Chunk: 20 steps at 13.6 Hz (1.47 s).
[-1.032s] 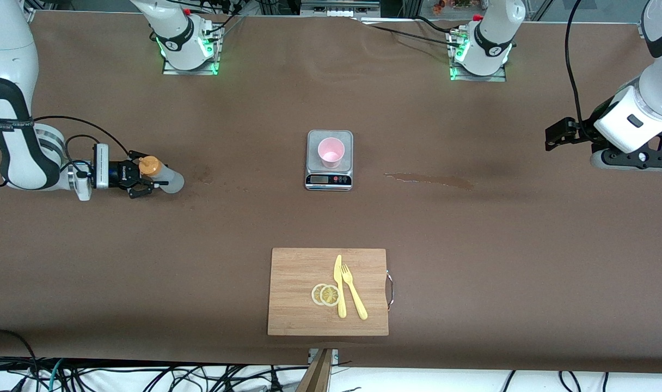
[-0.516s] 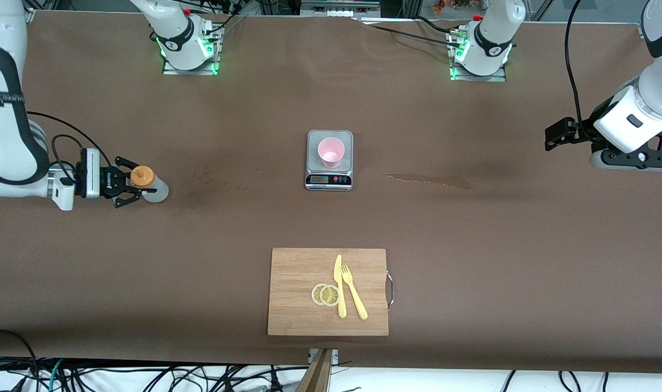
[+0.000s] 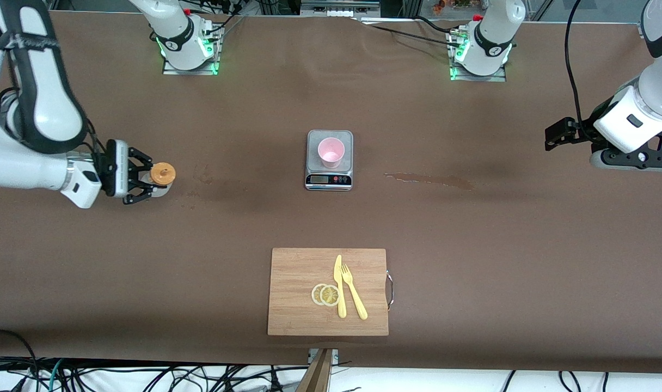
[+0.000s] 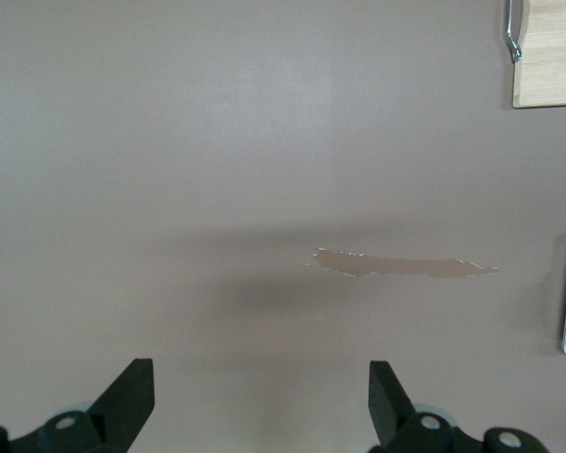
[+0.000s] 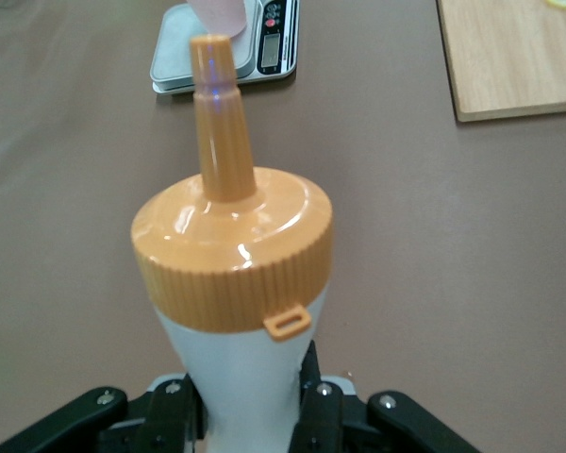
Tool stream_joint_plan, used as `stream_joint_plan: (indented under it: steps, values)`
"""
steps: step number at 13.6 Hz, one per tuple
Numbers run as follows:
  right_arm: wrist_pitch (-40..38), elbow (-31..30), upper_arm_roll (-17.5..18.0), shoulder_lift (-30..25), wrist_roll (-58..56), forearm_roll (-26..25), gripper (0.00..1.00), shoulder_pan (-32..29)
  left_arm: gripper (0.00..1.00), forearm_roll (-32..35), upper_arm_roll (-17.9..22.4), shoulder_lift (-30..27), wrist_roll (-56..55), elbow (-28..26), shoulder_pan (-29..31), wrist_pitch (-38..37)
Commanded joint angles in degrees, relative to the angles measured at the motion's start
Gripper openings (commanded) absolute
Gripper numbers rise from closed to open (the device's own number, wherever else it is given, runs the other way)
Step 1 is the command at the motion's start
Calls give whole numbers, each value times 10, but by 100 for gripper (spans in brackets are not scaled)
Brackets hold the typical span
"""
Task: Add sauce to pink cup with both arms
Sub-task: 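Lift the squeeze bottle with the right gripper and tilt it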
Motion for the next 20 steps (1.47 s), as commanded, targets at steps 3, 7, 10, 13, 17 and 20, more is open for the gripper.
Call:
stream_joint_plan:
  steps: [3,7,10,13,17,20]
  values:
    - [7,5,35,-40,174,-91,7,61,100,-5,-6,-11,4,-4,7,-6]
    - [2,10,36,-57,274,-158,7,128,100,-5,-6,-10,4,-4,7,-6]
    - [-1,10,36,-57,339,-209,7,179,100,-5,-7,-10,4,-3,6,-6]
    - [-10,22,36,-52,437,-253,7,240,100,-5,-7,-10,4,0,6,-6]
    - [-18,25,36,-41,482,-284,7,267,100,-5,-7,-10,5,0,6,-6]
    - [-16,34,36,-16,504,-284,7,287,100,-5,-7,-9,4,1,5,-6]
